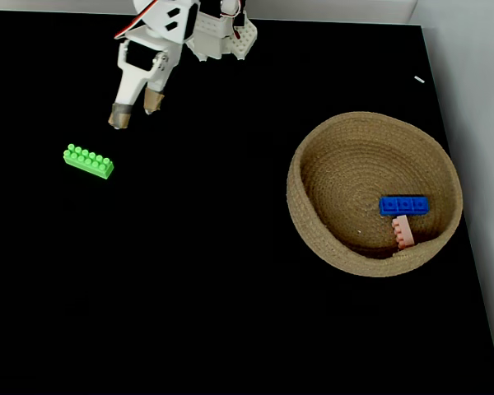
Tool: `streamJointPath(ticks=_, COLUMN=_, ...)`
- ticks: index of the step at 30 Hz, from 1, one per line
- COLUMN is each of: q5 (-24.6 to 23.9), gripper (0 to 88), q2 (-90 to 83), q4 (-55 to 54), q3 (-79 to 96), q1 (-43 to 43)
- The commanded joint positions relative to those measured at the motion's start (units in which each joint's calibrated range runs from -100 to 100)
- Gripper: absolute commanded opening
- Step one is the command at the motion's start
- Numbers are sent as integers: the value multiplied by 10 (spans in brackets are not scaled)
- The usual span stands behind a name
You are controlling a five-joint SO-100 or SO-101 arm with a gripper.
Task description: Place the lego blocks in the tray
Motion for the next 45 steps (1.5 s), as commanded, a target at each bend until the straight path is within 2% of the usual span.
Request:
streamJointPath(ticks=1, q5=22, gripper=346, q2=74, q4=-19, q3=-59, q1=71)
streamJointPath(ticks=8, q5=29, gripper=348, q2=223, q4=-131, q3=-98, q1=84)
streamJointPath(ticks=23, q5=49, gripper=352, q2=383, q4=-149, q3=-176, q1=109)
streamJointPath(ticks=27, q5=55, gripper=279, q2=417, q4=-150, q3=-206, q1=114)
streamJointPath(ticks=28, q5=61, gripper=221, q2=422, q4=-151, q3=-214, q1=114)
streamJointPath(ticks=29, q5=63, gripper=90, q2=424, q4=-152, q3=-218, q1=114)
streamJointPath(ticks=30, q5=62, gripper=1, q2=426, q4=-156, q3=-218, q1=114)
streamJointPath(ticks=38, q5=73, gripper=0, q2=402, q4=-145, q3=-214, q1=96)
streamJointPath(ticks=45, q5=35, gripper=0, q2=248, q4=-38, q3=-270, q1=23)
